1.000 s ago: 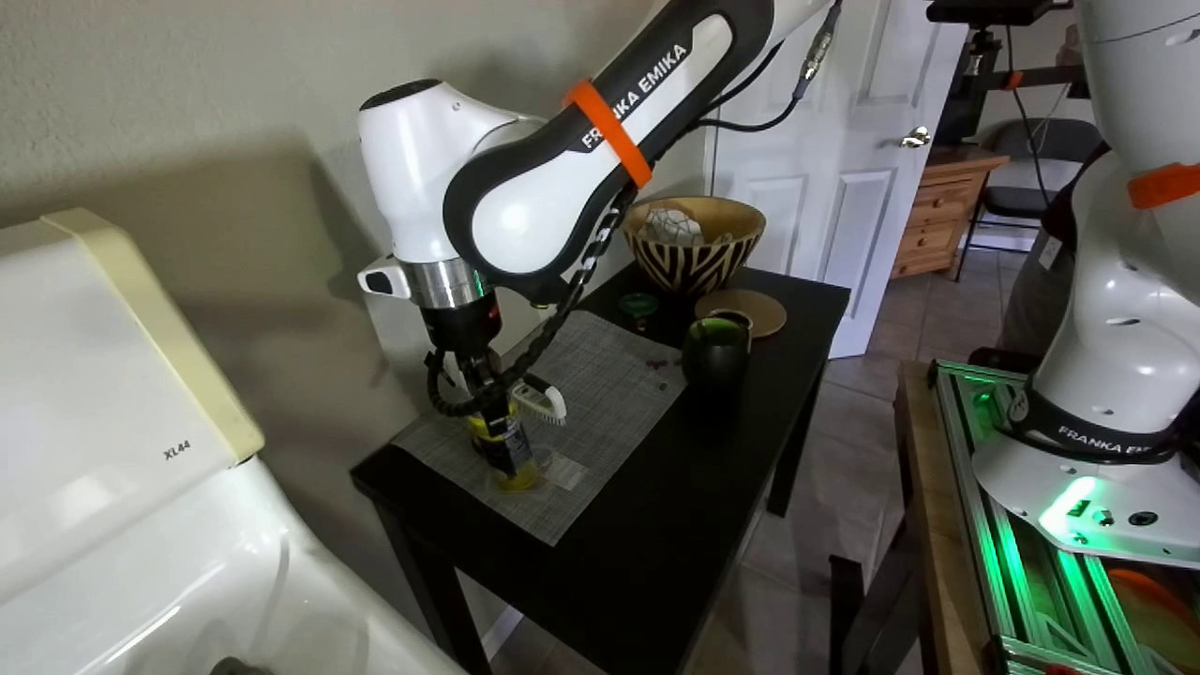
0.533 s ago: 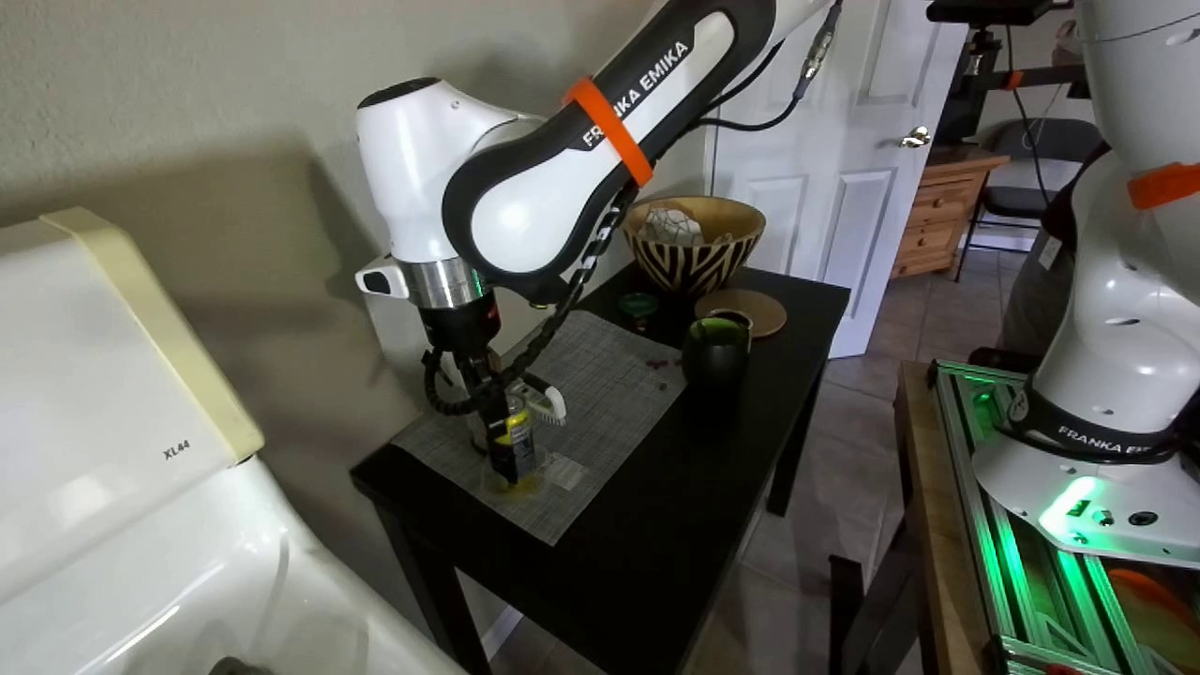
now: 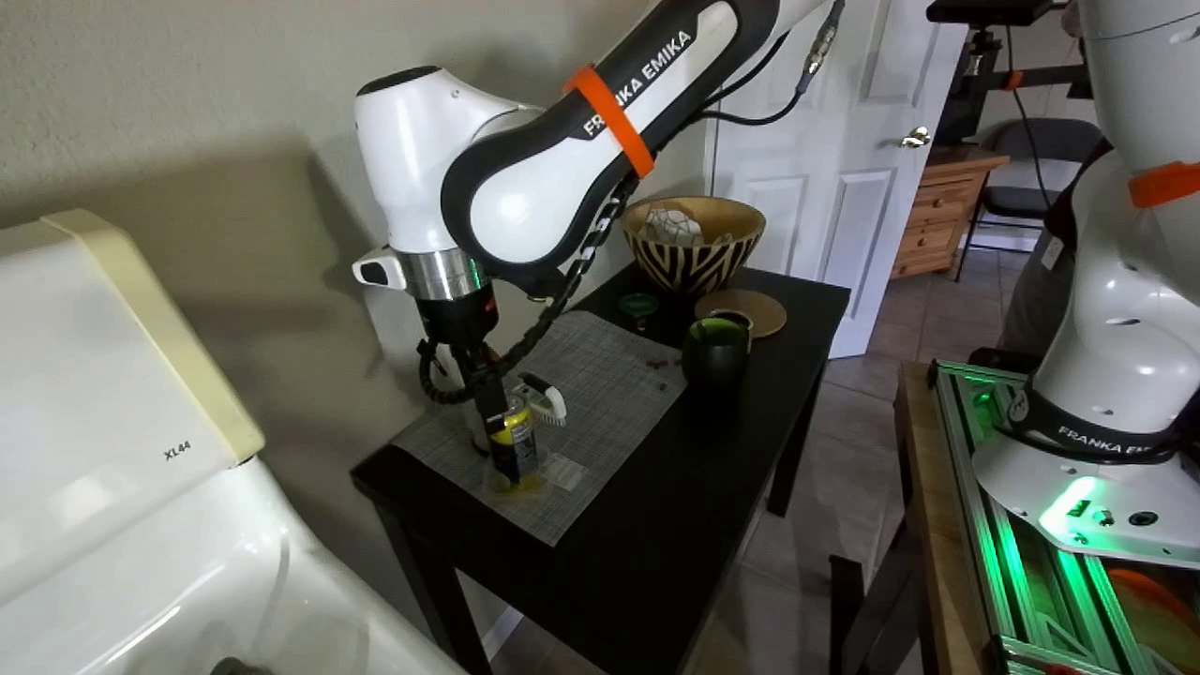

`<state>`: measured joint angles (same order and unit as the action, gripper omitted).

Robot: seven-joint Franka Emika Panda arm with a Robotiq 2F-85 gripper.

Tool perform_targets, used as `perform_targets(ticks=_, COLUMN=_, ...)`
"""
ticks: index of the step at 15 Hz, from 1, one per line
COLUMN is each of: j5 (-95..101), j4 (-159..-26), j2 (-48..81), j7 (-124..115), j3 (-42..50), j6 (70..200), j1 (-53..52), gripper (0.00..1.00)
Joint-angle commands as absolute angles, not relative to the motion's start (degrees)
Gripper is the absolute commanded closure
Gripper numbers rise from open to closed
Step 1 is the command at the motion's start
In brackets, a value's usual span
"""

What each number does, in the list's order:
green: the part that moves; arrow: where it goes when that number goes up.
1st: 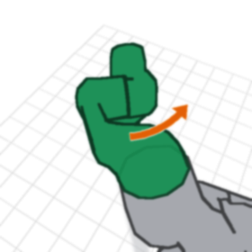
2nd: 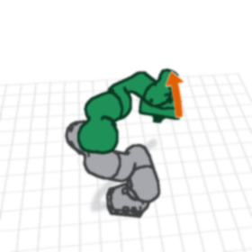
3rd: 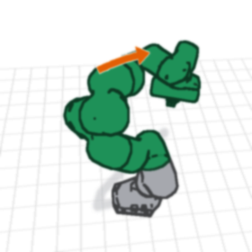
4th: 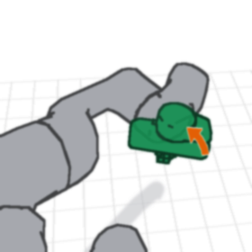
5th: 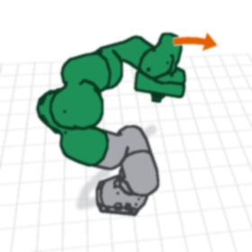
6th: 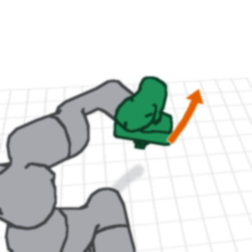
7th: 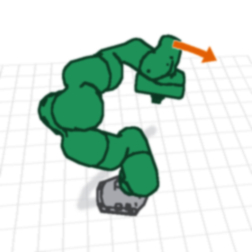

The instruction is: Put the can inside the container

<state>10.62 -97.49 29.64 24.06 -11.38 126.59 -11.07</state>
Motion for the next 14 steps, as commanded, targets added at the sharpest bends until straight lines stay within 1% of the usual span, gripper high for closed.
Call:
perform_targets(ticks=1, j5=10.14, j4=-100.80, j2=24.91, j7=25.27, j3=-12.50, j6=128.00, j1=-10.50, gripper=0.00)
perform_targets(ticks=4, j5=10.53, j4=-102.92, j2=20.71, j7=24.73, j3=-12.84, j6=130.26, j1=-10.86, gripper=0.00)
perform_targets(ticks=6, j5=11.34, j4=-105.94, j2=15.84, j7=20.45, j3=-12.10, j6=128.87, j1=-11.71, gripper=0.00)
perform_targets(ticks=7, j5=12.63, j4=-108.37, j2=12.84, j7=14.34, j3=-10.83, j6=128.95, j1=-12.55, gripper=0.00)
perform_targets(ticks=12, j5=10.79, j4=-122.28, j2=-1.00, j7=0.36, j3=-10.26, j6=129.96, j1=-11.46, gripper=0.00)
perform_targets(ticks=13, j5=10.92, j4=-113.71, j2=5.97, j7=5.70, j3=-10.77, j6=128.16, j1=-11.42, gripper=0.00)
perform_targets(ticks=14, j5=10.93, j4=-116.40, j2=3.48, j7=3.64, j3=-10.67, j6=128.19, j1=-11.29, gripper=0.00)
